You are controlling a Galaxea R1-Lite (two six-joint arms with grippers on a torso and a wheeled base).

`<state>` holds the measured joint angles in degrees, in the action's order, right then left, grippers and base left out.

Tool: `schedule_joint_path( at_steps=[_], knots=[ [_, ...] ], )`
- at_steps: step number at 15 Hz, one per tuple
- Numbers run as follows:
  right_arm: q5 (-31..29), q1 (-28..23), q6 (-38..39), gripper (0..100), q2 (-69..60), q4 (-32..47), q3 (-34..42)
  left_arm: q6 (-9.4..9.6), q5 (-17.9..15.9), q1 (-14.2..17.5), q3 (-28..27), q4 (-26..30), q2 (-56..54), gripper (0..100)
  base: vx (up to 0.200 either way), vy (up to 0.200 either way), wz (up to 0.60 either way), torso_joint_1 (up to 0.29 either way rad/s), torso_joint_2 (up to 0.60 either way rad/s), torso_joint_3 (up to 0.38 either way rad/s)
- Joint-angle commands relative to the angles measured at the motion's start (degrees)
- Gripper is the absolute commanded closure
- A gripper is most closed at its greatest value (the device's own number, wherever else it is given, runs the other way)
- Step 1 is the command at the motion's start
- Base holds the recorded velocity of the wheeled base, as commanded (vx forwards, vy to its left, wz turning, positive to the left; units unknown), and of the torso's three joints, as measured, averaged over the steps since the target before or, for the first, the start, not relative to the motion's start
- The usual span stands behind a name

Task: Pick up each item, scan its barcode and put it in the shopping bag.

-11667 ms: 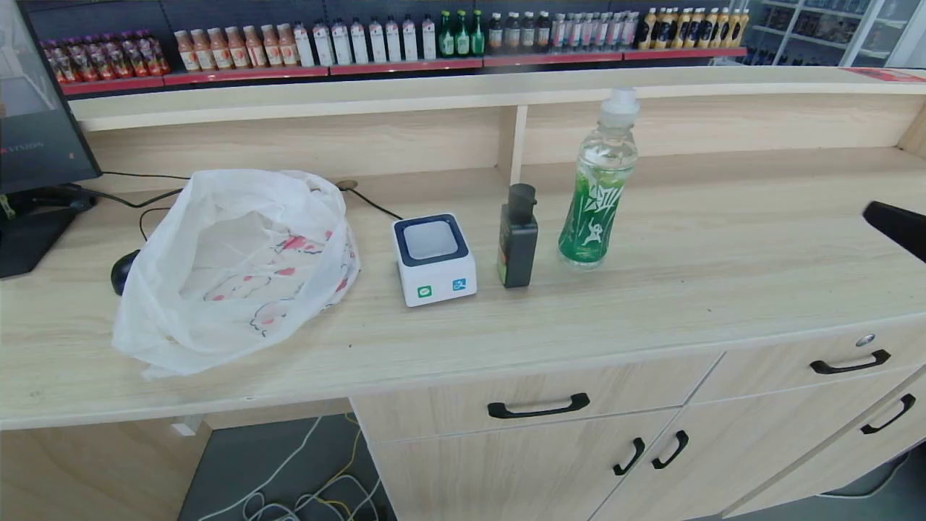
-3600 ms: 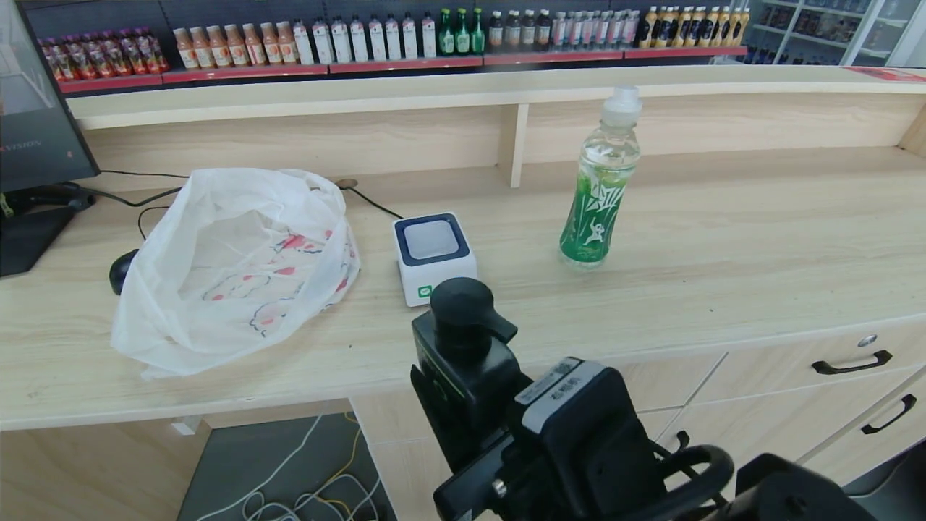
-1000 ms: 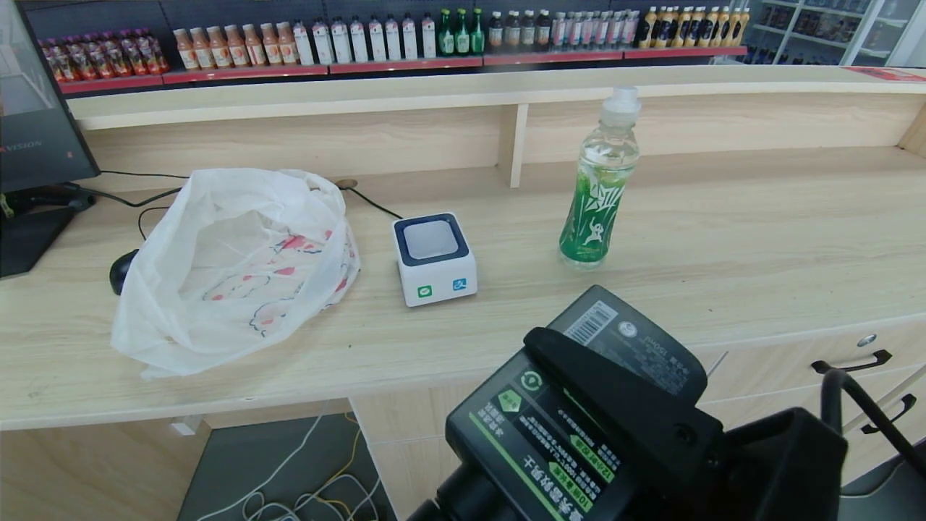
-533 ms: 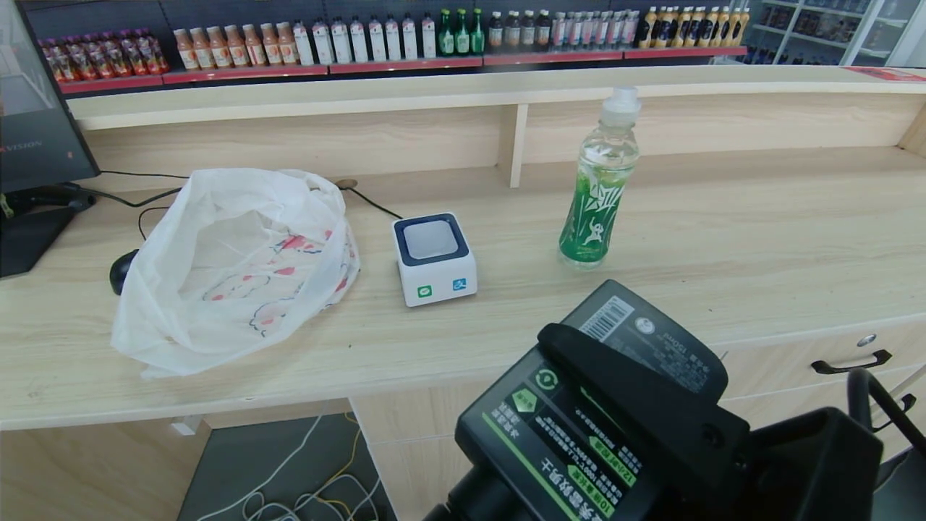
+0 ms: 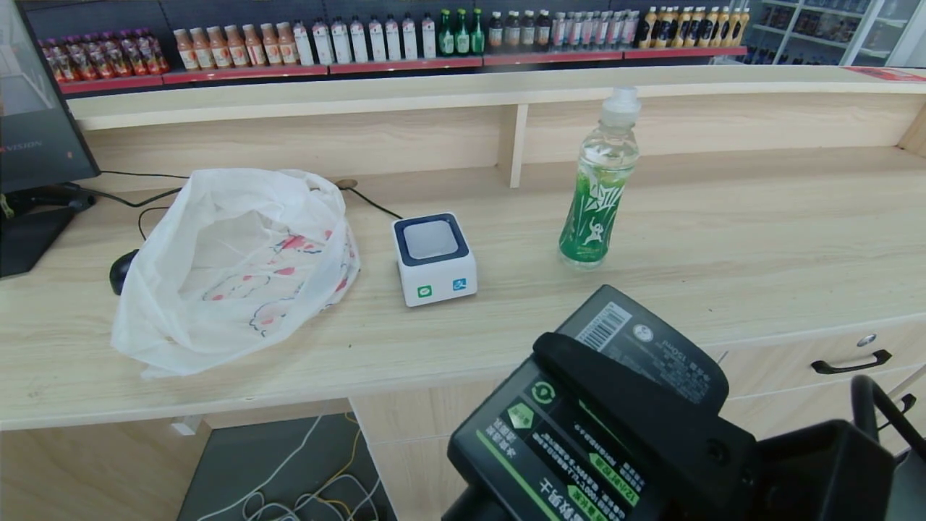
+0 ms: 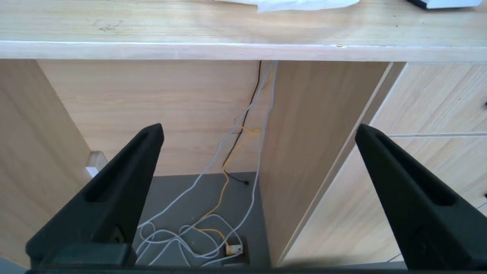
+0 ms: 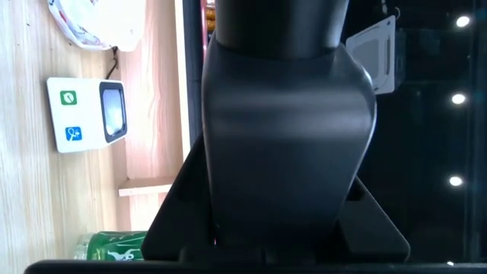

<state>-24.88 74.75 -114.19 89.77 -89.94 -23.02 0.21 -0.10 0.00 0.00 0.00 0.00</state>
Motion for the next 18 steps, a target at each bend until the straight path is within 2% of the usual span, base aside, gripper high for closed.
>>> schedule_joint_path(
  at_steps=[1, 3, 6, 7, 8, 12, 14, 16, 17, 18],
  knots=[
    [0.01, 0.22, -0.07, 100, 0.14, -0.06, 0.08, 0.06, 0.01, 0.0, 0.0, 0.0, 0.09, 0, 0.0, 0.0, 0.0, 0.0, 0.0, 0.0],
    [-0.08, 0.22, 2.13, 100, 0.32, -0.06, 0.16, -0.03, 0.01, 0.0, 0.0, 0.0, 0.09, 0, 0.0, 0.0, 0.0, 0.0, 0.0, 0.0],
    [-0.43, 0.13, 26.12, 100, 1.9, -0.06, 2.98, 0.06, 0.01, 0.0, 0.0, 0.0, 0.09, 0, 0.0, 0.0, 0.0, 0.0, 0.0, 0.0],
    [-0.43, -0.13, 31.48, 100, 3.39, -0.06, 2.8, 0.06, 0.01, 0.0, 0.0, 0.0, 0.09, 0, 0.0, 0.0, 0.0, 0.0, 0.0, 0.0],
    [-0.34, -0.49, 33.51, 100, 4.18, -0.06, 2.63, -0.03, 0.01, 0.0, 0.0, 0.0, 0.0, 0, 0.0, 0.0, 0.0, 0.0, 0.0, 0.0],
    [-0.34, -1.89, 50.64, 100, 9.63, -0.06, 2.1, 0.06, 0.01, 0.0, 0.0, 0.0, 0.09, 0, 0.0, 0.0, 0.0, 0.0, 0.0, 0.0],
    [0.01, -2.16, 56.53, 100, 11.57, -0.06, 2.1, 0.06, 0.01, 0.0, 0.0, 0.0, 0.09, 0, 0.0, 0.0, 0.0, 0.0, 0.0, 0.0],
    [1.06, -2.16, 62.95, 100, 9.98, -0.06, 3.06, -0.03, 0.01, 0.0, 0.0, 0.0, 0.0, 0, 0.0, 0.0, 0.0, 0.0, 0.0, 0.0],
    [0.97, -2.95, 64.71, 100, 8.93, -0.06, 3.15, 0.06, 0.01, 0.0, 0.0, 0.0, 0.09, 0, 0.0, 0.0, 0.0, 0.0, 0.0, 0.0],
    [1.24, -5.85, 65.32, 100, 8.67, -0.06, 2.8, 0.06, 0.01, 0.0, 0.0, 0.0, 0.0, 0, 0.0, 0.0, 0.0, 0.0, 0.0, 0.0]
  ],
)
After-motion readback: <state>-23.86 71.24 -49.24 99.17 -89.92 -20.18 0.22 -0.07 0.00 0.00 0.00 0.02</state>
